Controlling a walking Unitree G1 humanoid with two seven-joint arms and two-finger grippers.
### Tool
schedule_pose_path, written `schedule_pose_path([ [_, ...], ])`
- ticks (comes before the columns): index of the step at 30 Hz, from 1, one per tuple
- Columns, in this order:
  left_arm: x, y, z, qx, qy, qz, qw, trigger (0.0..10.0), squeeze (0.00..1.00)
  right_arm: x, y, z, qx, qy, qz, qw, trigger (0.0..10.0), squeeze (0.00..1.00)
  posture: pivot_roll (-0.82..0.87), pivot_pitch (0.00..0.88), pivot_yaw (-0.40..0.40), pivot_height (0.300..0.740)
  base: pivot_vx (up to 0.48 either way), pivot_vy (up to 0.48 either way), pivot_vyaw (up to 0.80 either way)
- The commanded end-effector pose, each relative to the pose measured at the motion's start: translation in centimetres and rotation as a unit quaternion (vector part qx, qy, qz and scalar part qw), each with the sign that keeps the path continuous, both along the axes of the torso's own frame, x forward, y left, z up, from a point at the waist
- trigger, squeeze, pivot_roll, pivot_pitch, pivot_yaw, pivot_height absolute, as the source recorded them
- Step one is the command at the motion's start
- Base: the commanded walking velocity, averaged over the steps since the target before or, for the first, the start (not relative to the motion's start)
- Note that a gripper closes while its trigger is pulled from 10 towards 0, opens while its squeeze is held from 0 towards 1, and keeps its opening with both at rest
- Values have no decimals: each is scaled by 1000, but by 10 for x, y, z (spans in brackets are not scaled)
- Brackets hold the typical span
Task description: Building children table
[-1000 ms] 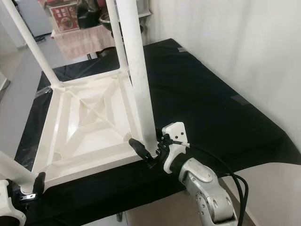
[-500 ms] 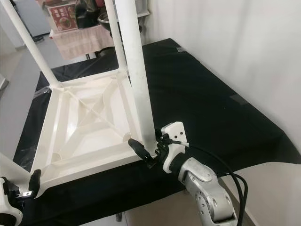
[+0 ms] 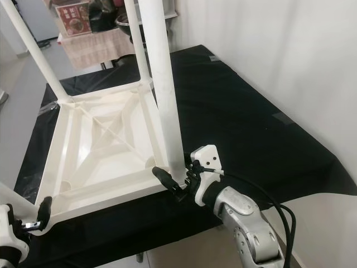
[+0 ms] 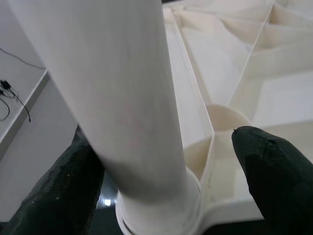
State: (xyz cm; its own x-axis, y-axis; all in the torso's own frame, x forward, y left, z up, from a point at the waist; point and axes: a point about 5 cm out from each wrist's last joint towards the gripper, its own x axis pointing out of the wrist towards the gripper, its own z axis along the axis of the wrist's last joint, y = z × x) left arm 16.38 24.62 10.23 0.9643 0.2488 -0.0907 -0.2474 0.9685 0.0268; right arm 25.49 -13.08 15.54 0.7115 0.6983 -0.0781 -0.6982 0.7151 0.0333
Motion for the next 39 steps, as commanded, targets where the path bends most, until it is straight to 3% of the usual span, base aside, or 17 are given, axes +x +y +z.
schedule_pose_path([
  [1, -7, 8, -11, 7, 28, 22, 999, 10000, 0, -11, 17, -11, -8, 27, 68, 997, 10000, 0, -56, 76, 100, 740, 0, 0, 0],
  [7, -18, 24, -29, -3, 58, 67, 996, 10000, 0, -12, 15, -12, -20, 26, 77, 996, 10000, 0, -65, 70, 91, 740, 0, 0, 0],
  [12, -17, 23, -29, -4, 54, 58, 997, 10000, 0, -12, 14, -12, -23, 23, 76, 997, 10000, 0, -65, 68, 90, 740, 0, 0, 0],
  [13, -7, 18, -23, 0, 38, 35, 999, 10000, 0, -8, 12, -11, -29, 15, 58, 998, 10000, 0, -66, 69, 89, 740, 0, 0, 0],
  [18, 2, 14, -16, 3, 21, 15, 1000, 10000, 0, -1, 7, -10, -33, 7, 28, 999, 10000, 0, -70, 68, 90, 740, 0, 0, 0],
  [19, 6, 14, -12, 7, 11, 5, 1000, 10000, 0, 5, 3, -8, -33, 4, -2, 999, 10000, 0, -73, 69, 91, 740, 0, 0, 0],
  [29, 12, 13, -5, 8, -5, -5, 1000, 10000, 0, 31, -15, 12, -14, -33, -107, 994, 10000, 0, -75, 70, 90, 740, 0, 0, 0],
  [39, 18, 8, -2, 2, -15, -21, 1000, 10000, 0, 44, -15, 21, -4, -52, -145, 988, 10000, 0, -77, 69, 91, 740, 0, 0, 0],
])
